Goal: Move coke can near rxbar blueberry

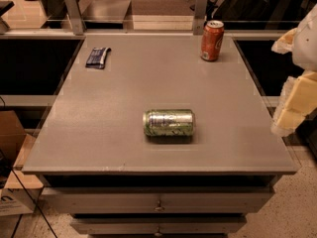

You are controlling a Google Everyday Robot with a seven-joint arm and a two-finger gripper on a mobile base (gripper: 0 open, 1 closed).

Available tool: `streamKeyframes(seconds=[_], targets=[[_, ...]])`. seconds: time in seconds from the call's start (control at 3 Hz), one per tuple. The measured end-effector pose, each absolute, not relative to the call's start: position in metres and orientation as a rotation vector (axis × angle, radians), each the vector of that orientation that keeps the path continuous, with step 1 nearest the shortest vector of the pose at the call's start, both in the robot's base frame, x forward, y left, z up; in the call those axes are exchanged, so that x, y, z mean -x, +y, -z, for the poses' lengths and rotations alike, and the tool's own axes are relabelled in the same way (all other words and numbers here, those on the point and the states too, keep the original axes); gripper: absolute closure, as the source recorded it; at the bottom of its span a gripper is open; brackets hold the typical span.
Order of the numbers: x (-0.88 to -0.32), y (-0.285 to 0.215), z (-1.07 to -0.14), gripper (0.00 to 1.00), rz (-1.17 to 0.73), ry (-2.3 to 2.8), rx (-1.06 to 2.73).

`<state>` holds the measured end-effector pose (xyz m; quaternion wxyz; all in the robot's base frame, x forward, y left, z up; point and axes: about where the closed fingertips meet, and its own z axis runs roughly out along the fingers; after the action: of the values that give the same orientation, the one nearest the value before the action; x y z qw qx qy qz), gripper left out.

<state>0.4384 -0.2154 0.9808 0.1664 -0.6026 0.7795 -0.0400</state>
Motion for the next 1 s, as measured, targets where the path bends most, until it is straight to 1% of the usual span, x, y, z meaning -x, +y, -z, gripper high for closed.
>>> streamKeyframes(seconds=[0.67, 1.0], targets=[[-0.443, -0.213, -0.983, 0.00, 0.097, 2.189, 1.689], [-0.463, -0.211, -0.982, 0.00, 0.055, 2.127, 1.628]])
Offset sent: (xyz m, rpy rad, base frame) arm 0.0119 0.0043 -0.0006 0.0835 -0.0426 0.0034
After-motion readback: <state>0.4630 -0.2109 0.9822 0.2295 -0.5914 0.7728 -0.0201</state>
